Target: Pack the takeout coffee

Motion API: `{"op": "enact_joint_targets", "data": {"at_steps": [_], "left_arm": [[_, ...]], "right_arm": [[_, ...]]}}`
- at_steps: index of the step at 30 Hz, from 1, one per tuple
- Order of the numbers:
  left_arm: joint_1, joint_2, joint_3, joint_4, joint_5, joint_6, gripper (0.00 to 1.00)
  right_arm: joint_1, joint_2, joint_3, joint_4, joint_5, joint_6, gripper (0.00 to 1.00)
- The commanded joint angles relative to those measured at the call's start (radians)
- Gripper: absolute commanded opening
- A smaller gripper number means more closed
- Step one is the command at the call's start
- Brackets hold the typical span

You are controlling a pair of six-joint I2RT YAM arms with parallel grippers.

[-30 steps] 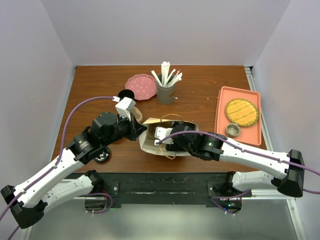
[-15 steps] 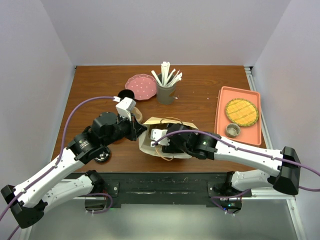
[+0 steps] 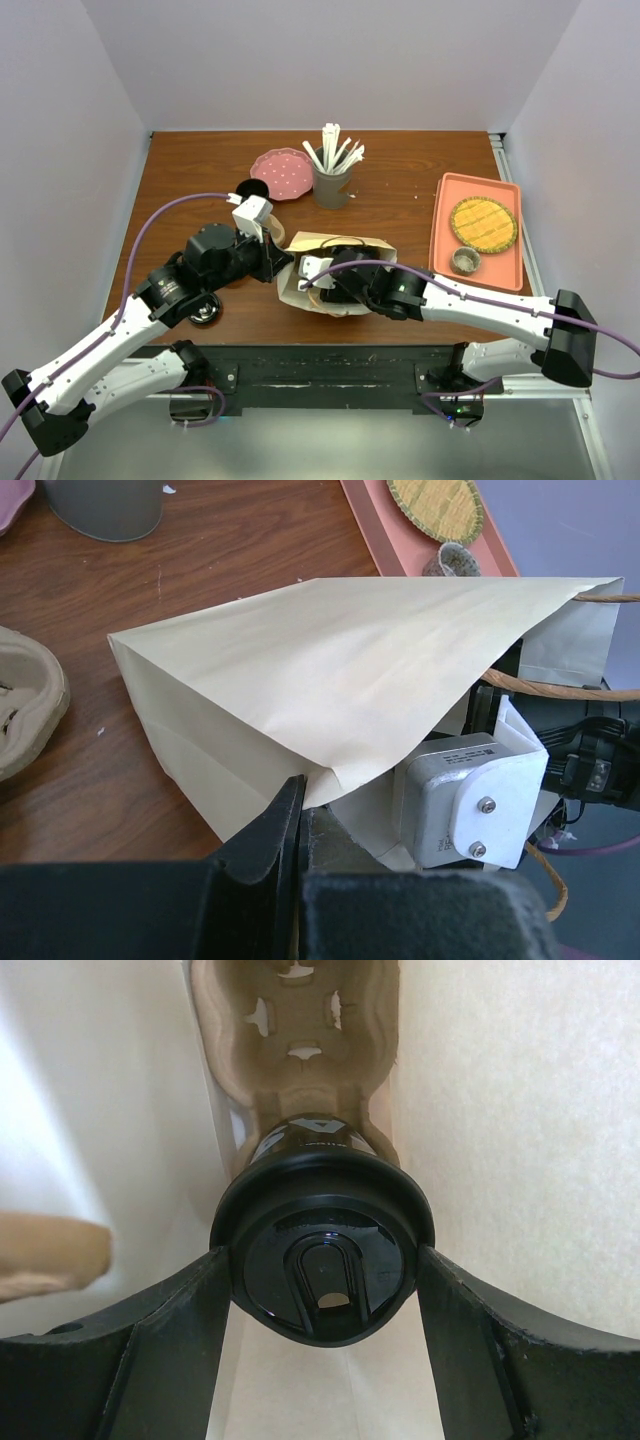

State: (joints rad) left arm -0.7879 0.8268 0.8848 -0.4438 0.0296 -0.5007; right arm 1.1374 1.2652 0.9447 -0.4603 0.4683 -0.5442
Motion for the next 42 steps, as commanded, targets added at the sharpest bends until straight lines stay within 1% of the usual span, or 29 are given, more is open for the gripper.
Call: {"op": "enact_joint_targets", "data": {"at_steps": [1,7,12,18,33,42], "left_arm": [[-0.005,-0.011,0.04,-0.016,0.027,0.011,0.0],[-0.007,-0.02,0.019,-0.009,0.021,0.008,0.0],[-0.007,-0.02,0.02,-0.001,0.018,0.005,0.0],[-0.007,-0.021,0.017,0.011,0.023,0.004,0.0],[-0.013,-0.064,-0.084,0.108,0.078,0.017,0.0],[-0.017,-0.043,-0.076,0.126,0.078,0.048,0.0]], "right_arm": [[-0.008,-0.035,-0.012,0.023,0.046,-0.006,0.23],[-0.025,-0.079,-0.014,-0.009,0.049,-0.02,0.23],[-0.034,-0.09,-0.021,-0.031,0.05,-0.02,0.24],[-0.045,-0.089,-0.03,-0.054,0.018,-0.016,0.24],[-0.065,-0.089,-0.053,0.002,-0.033,0.029,0.24],[-0.077,-0.072,-0.061,0.02,-0.049,0.038,0.24]]}}
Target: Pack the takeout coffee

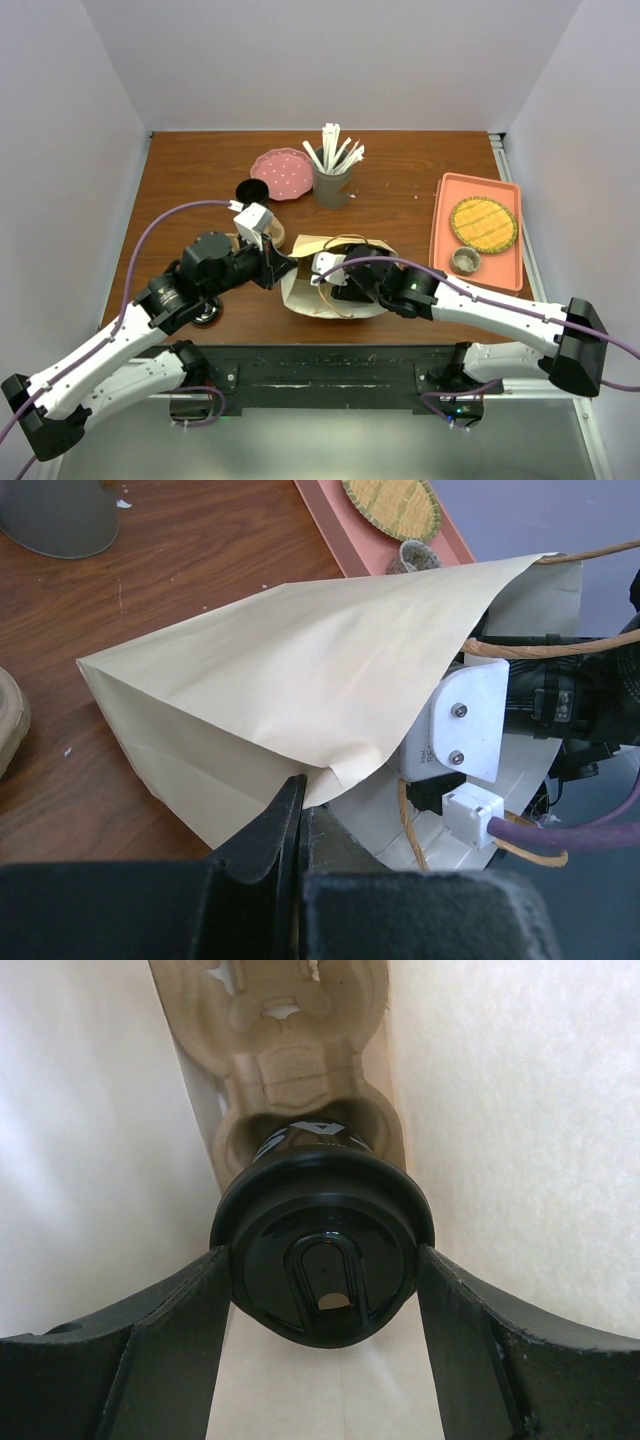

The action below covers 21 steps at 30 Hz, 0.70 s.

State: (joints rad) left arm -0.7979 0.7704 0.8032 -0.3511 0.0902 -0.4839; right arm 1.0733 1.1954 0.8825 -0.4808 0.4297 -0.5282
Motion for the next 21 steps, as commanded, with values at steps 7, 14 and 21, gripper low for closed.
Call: {"op": "enact_joint_targets", "data": {"at_steps": [7,14,21], "left_arm": [[-0.009,0.026,0.033,0.003,-0.001,0.034,0.0],[-0.007,0.026,0.044,-0.012,0.0,0.028,0.0],[-0.007,0.026,0.042,-0.015,0.002,0.022,0.0]], "right_arm": [[-0.027,0.013,-0.014,0.064,-0.009,0.036,0.25],[-0.03,0.026,-0.025,0.103,-0.002,0.04,0.25],[-0.036,0.033,-0.051,0.131,0.006,0.06,0.26]]}}
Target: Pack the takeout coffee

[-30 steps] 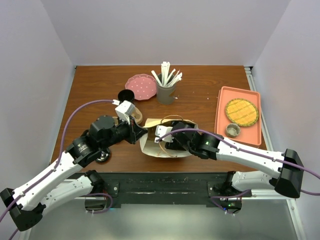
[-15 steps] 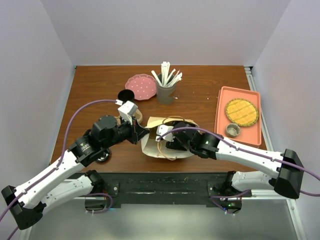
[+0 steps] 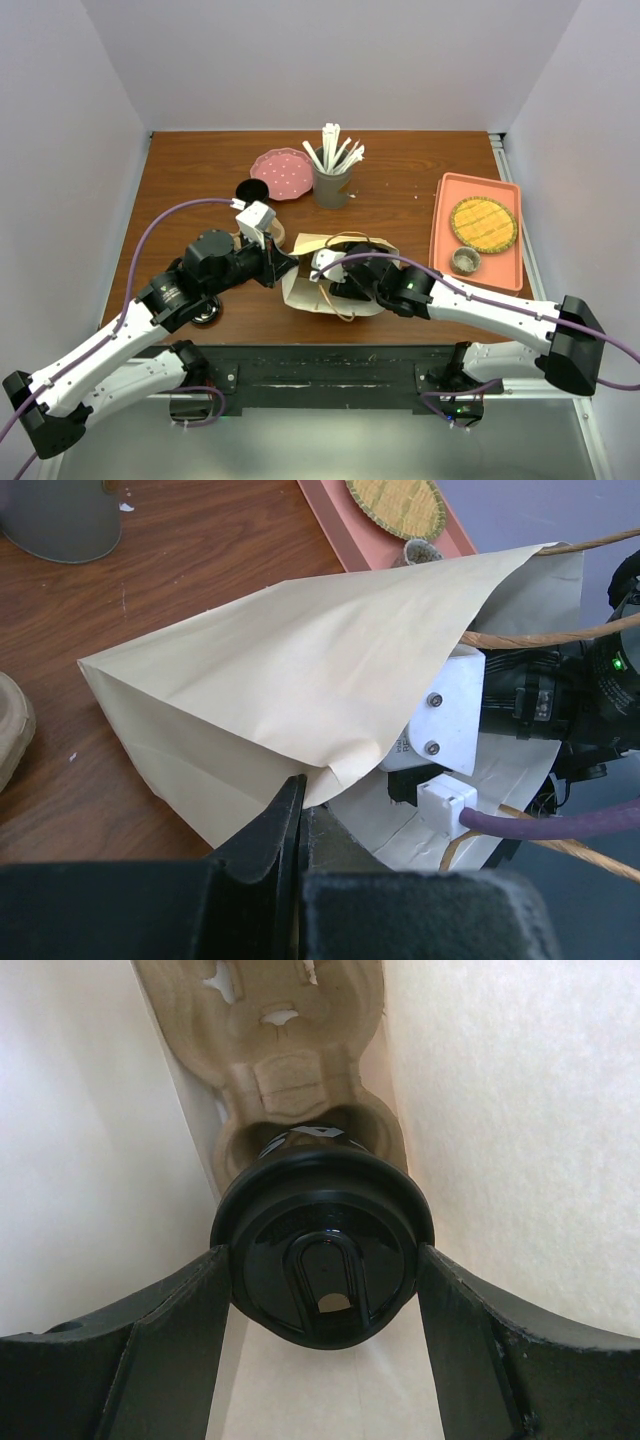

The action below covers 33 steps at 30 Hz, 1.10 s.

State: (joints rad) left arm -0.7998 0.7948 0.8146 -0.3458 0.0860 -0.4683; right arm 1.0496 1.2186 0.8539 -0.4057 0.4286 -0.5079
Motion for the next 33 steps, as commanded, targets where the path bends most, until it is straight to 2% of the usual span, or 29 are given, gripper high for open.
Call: {"op": "enact_joint_targets", "data": {"at_steps": [1,18,21,28,33], "left_arm": [[-0.006,0.003,0.029,-0.019,0.008,0.007,0.0],[-0.006,0.014,0.047,-0.044,0.011,0.007,0.0],[-0.006,0.017,0.051,-0.044,0.011,0.007,0.0],[-0.006,0.027,0.055,-0.042,0.014,0.007,0.0],[-0.006,0.029,0.06,-0.042,0.011,0.01,0.0]], "right_arm": [[-0.013,0.01,-0.026,0.061,0.012,0.043,0.26],[-0.04,0.038,-0.076,0.094,0.009,0.068,0.3],[-0.042,0.041,-0.081,0.096,0.006,0.074,0.32],[-0.046,0.053,-0.084,0.091,0.012,0.088,0.45],[-0.053,0.059,-0.075,0.093,0.013,0.086,0.49]]}}
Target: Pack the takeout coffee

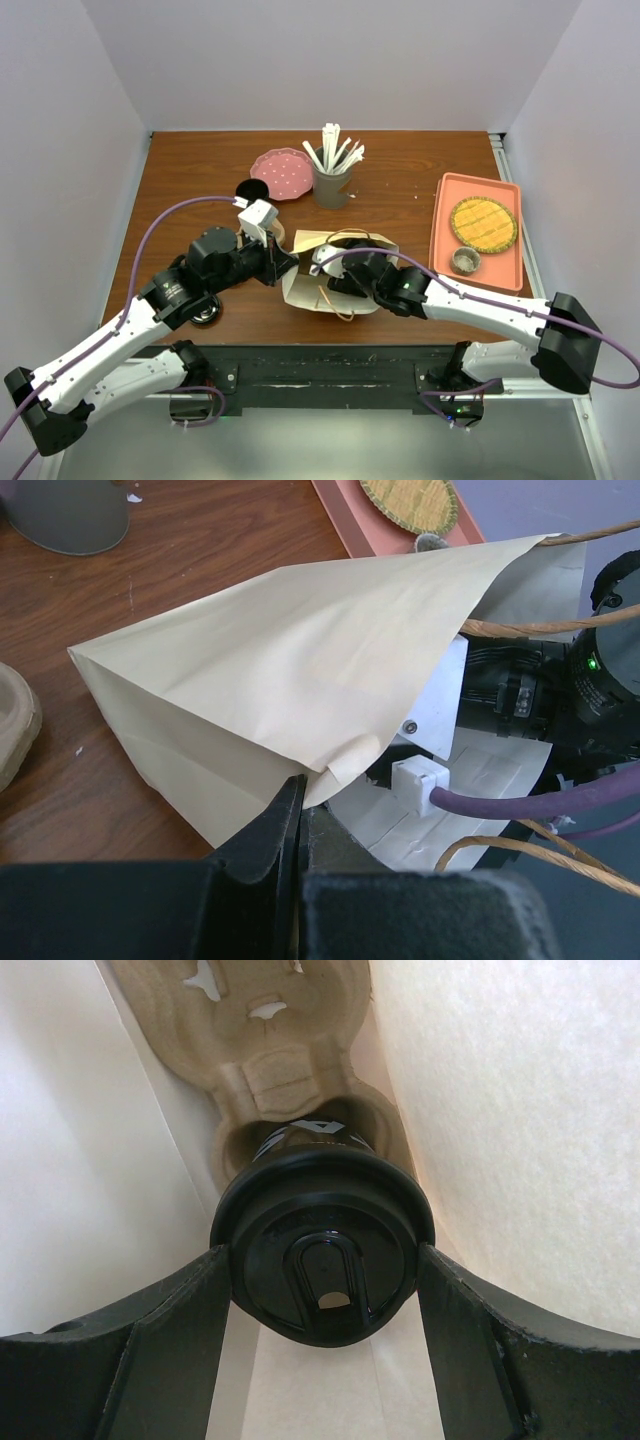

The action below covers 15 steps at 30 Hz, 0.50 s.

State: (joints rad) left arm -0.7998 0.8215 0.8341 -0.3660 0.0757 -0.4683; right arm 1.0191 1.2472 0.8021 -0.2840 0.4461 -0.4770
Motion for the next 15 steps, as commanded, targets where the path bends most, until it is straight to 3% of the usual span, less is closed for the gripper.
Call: {"op": "enact_joint_targets", "data": {"at_steps": [1,15], "left_arm": [[-0.006,0.004,0.039,-0.021,0.021,0.008,0.0],[-0.006,-0.002,0.04,-0.031,0.03,0.008,0.0]], "right_arm": [[-0.022,0.031,-0.023,-0.029,-0.006,0.054,0.49],[-0.033,0.087,-0.026,0.003,0.0,0.067,0.43]]}}
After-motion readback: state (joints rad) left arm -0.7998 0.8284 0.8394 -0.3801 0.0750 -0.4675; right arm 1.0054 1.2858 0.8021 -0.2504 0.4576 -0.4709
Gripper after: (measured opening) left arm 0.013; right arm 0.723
